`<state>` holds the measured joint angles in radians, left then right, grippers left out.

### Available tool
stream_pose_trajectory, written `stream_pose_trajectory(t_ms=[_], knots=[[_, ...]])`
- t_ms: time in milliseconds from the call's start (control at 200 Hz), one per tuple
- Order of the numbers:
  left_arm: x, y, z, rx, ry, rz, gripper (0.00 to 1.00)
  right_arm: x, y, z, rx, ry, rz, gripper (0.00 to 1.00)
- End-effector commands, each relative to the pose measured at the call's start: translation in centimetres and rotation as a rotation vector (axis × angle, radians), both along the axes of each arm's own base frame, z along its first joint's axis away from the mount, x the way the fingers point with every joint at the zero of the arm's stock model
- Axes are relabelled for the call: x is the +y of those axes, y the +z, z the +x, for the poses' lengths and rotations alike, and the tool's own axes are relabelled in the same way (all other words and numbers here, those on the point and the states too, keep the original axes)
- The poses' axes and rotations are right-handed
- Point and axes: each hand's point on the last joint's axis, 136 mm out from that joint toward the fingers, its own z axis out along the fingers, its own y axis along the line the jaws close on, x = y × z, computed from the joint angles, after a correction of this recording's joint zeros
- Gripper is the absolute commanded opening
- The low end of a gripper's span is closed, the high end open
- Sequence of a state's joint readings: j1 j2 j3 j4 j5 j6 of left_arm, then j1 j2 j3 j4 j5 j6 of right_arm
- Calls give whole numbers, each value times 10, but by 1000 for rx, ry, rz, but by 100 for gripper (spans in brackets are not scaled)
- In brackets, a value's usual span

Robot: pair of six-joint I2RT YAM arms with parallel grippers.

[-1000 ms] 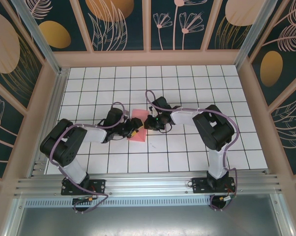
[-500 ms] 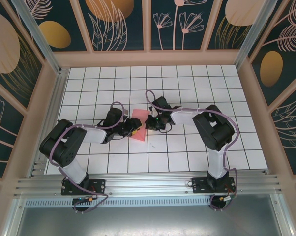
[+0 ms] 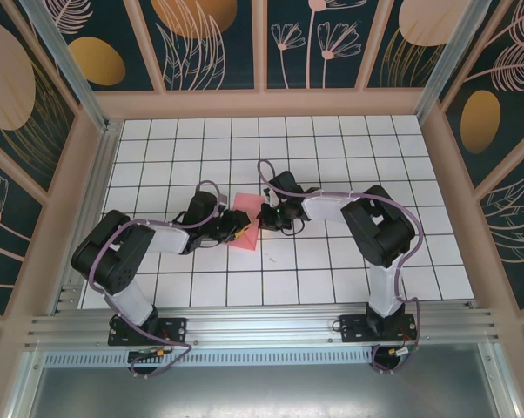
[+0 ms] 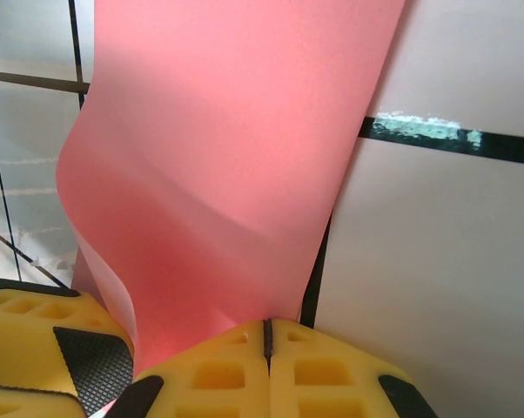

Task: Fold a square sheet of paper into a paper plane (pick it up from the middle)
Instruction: Fold the triangle a second time at the center of the table.

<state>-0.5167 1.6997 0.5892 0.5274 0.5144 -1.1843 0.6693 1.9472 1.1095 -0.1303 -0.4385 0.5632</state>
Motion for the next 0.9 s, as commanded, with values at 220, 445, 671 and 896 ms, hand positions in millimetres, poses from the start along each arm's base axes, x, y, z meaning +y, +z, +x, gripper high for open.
stream_pose_trajectory(t_ms=[220, 445, 671, 896], knots=[[1, -19, -4, 35, -1, 21, 30, -12, -15, -6, 23, -15, -53, 6], [3, -19, -4, 37, 7, 35, 30, -15, 15, 8, -56, -50, -14, 11], [4, -23, -4, 45, 8, 47, 30, -19, 47, 9, -161, -8, 74, 21], [3, -22, -5, 45, 3, 42, 29, -7, 43, 3, -135, 48, 104, 29]])
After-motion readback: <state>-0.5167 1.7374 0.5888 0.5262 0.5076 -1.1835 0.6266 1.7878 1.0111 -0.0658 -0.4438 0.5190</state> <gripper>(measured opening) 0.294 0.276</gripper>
